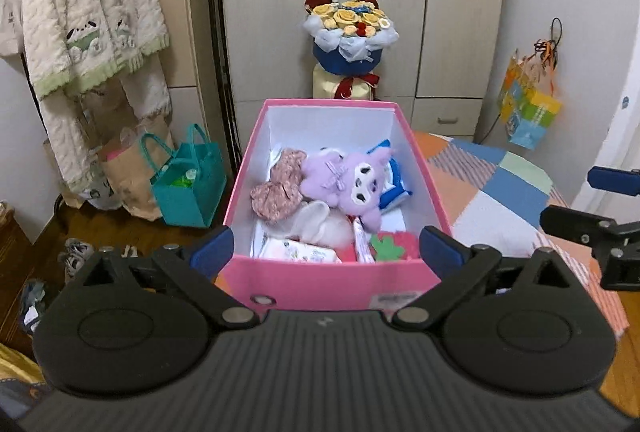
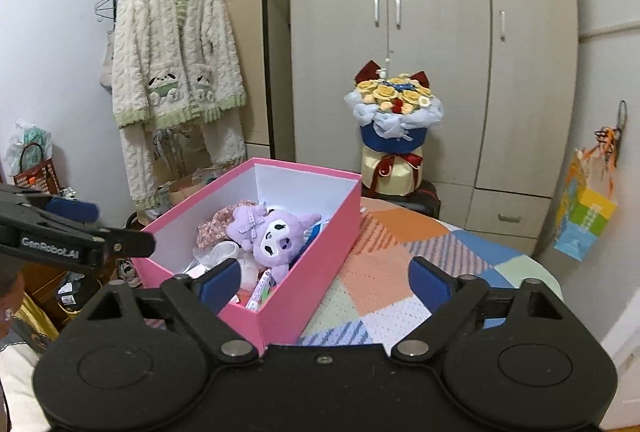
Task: Organize soft objects
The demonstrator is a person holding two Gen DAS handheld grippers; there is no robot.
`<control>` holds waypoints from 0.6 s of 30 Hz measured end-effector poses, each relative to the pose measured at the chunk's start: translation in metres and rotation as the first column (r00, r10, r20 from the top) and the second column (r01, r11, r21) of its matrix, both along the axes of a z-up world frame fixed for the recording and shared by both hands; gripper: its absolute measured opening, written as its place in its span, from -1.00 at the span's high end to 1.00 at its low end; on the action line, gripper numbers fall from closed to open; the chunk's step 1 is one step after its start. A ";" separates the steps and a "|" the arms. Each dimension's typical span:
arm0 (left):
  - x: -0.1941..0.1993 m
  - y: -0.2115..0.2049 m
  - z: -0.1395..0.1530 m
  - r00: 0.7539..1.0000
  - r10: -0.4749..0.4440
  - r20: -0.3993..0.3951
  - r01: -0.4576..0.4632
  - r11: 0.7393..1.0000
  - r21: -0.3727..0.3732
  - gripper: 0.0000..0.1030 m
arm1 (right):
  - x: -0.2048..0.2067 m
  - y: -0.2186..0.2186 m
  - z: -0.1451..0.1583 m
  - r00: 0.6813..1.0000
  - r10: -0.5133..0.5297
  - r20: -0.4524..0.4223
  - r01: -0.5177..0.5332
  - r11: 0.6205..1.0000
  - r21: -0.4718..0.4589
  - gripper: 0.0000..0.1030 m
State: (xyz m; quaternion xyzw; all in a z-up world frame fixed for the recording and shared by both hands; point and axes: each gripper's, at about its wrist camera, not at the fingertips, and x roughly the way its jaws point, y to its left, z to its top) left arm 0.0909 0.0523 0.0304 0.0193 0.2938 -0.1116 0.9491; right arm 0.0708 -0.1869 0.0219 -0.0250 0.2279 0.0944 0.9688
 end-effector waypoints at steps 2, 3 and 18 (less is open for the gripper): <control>-0.014 0.001 0.004 0.999 -0.018 0.037 0.019 1.000 -0.006 -0.95 | -0.007 -0.001 0.003 1.000 -0.022 -0.003 0.022 1.000 -0.004 -0.97; -0.020 0.000 0.006 0.998 -0.027 0.053 0.027 1.000 0.000 -0.95 | -0.010 -0.002 0.004 0.999 -0.035 -0.006 0.035 0.999 -0.004 -1.00; -0.063 -0.041 0.007 0.989 -0.087 0.120 0.083 0.996 0.037 -1.00 | -0.061 -0.036 0.015 0.974 -0.225 0.029 0.224 0.974 0.034 -1.00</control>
